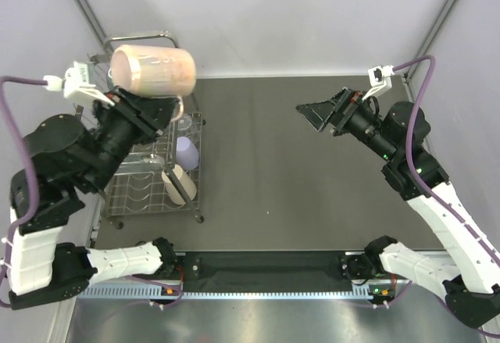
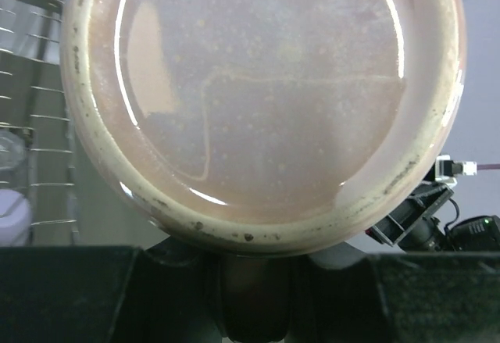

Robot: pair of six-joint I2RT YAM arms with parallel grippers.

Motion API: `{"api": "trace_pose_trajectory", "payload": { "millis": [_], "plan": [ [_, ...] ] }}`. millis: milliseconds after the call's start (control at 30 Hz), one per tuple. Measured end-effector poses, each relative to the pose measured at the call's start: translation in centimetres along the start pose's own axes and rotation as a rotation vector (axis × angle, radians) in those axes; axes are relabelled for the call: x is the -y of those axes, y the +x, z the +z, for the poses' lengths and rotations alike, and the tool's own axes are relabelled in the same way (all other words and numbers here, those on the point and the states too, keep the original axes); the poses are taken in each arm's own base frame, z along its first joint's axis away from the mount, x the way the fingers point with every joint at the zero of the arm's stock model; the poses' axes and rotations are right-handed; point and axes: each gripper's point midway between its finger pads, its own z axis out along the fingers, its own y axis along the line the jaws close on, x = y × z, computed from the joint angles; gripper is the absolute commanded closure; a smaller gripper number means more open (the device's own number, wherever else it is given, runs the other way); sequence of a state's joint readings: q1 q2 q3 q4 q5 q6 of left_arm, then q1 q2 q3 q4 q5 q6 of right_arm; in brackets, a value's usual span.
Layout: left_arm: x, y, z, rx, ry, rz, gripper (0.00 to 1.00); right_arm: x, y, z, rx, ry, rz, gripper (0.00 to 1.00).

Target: Load the cups into the dish rack

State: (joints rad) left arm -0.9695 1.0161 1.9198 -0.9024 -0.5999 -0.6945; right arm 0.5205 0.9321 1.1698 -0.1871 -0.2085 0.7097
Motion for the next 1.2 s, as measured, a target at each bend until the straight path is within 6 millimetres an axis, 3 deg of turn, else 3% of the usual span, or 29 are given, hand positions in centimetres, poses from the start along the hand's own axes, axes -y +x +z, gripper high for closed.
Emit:
{"api": "trace_pose_trajectory", "payload": {
  "millis": [200,367,667,1000,1200],
  "plan": [
    [-1.6,-4.1,-2.6,0.079,-0.071,0.013,1.0,0.8,0.7,0.4,-0.028,0.025,-0.001,0.0],
    [-3.8,-5.4,-5.1,0.109,-0.113,0.002,1.0,1.4,1.4,0.8,-0.054,0.041,0.008,0.0],
    [-8.4,-3.4,-7.0,0.038,-0.247,0.03,1.0,1.7,2.3,1.2,-0.092,0.046,0.032,0.0],
    [-9.7,-3.1,-6.4,0.057,-0.316,0.101,1.0,1.9,2.8,1.1,-0.109,0.056,0.055,0.0],
    [-9.5,-2.4,-4.7,0.06,-0.385,0.237,1.0,2.3,3.3,1.0,-0.127,0.073,0.06,0.0]
  ]
}}
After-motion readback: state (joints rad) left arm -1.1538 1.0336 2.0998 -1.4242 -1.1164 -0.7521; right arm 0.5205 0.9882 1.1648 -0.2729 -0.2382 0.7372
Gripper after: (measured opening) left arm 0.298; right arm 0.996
